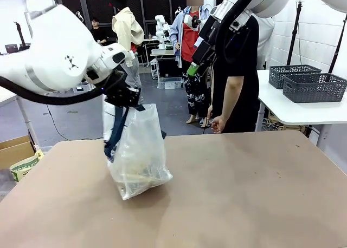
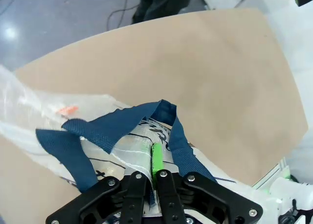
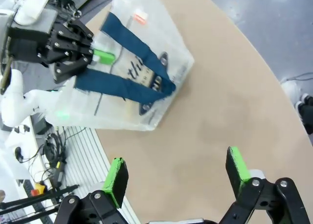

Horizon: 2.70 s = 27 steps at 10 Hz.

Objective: Transfer purchased items from the store into the shopping bag.
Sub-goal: Move the Reusable shopping bag to the right side of the table.

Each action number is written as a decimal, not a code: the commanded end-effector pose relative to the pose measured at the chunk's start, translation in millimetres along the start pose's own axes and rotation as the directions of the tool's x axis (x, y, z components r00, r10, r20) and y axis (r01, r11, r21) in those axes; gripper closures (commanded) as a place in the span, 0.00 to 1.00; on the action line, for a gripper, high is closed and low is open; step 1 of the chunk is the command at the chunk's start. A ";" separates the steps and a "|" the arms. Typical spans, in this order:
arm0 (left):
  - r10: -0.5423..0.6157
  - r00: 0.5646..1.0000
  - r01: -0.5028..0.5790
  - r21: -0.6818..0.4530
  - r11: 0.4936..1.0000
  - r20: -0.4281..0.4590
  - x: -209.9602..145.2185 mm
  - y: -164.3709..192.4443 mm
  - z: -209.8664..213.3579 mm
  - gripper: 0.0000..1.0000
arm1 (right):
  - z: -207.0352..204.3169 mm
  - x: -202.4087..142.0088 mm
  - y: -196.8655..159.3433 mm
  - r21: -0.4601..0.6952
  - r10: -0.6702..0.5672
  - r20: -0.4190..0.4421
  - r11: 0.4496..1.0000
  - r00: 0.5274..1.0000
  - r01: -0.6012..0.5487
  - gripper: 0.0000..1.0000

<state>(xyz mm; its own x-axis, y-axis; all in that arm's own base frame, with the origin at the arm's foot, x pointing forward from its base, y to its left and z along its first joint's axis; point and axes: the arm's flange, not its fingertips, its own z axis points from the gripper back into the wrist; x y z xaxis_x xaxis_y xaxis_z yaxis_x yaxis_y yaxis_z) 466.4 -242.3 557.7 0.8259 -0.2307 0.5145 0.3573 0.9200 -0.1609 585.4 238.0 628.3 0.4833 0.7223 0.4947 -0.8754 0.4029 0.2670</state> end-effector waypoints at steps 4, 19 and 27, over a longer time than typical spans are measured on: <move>-0.217 0.975 0.221 0.113 0.969 -0.048 12.9 23.8 72.9 1.00 | -1.0 -1.8 0.2 -0.004 0.002 -0.014 1.000 1.000 -0.002 0.00; -0.500 0.831 0.508 -0.033 0.861 -0.244 -36.9 147.1 118.6 1.00 | -1.0 -1.8 0.2 -0.004 0.002 -0.014 1.000 1.000 -0.002 0.00; -0.670 0.729 0.680 0.031 0.733 -0.138 -25.2 205.7 111.6 1.00 | -1.0 -1.8 0.2 -0.004 0.002 -0.014 1.000 1.000 -0.002 0.00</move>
<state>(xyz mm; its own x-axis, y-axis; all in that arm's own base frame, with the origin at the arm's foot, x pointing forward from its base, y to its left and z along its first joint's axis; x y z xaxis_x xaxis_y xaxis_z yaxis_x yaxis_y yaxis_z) 468.5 -22.6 595.1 0.4554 -0.8228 0.3400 0.8125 0.5402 0.2190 585.4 238.6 627.6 0.4834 0.7237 0.4925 -0.8754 0.4029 0.2671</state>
